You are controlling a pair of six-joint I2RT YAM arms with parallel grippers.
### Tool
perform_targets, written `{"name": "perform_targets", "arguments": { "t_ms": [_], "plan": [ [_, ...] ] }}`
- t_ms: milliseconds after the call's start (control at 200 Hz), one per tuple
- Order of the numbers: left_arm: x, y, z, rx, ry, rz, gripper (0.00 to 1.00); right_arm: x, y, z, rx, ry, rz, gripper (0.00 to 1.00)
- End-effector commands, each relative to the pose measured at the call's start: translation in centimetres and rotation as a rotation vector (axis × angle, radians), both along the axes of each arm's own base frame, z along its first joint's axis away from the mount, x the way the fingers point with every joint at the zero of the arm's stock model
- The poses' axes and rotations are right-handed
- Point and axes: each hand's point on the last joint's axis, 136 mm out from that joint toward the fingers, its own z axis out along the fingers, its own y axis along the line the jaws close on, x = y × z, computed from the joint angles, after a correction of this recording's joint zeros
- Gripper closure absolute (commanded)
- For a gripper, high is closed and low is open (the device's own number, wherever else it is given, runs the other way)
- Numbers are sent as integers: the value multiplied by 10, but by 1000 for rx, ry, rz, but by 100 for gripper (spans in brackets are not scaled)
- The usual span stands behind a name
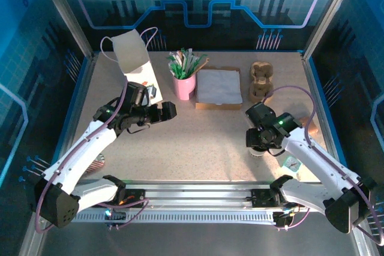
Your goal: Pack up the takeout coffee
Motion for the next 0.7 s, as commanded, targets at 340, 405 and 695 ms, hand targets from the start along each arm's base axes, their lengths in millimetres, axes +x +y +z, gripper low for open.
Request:
{"name": "perform_targets", "arguments": {
  "t_ms": [340,405,695],
  "plan": [
    [-1,1,7,1,-16,-14,1,-2,-7,7,13,-21,-34,18],
    [-1,1,8,1,-14,-14,1,-2,-4,6,24,-13,-24,17],
    [4,12,61,60,-136,-20,1,33,-13,91,64,-213,6,16]
  ]
}}
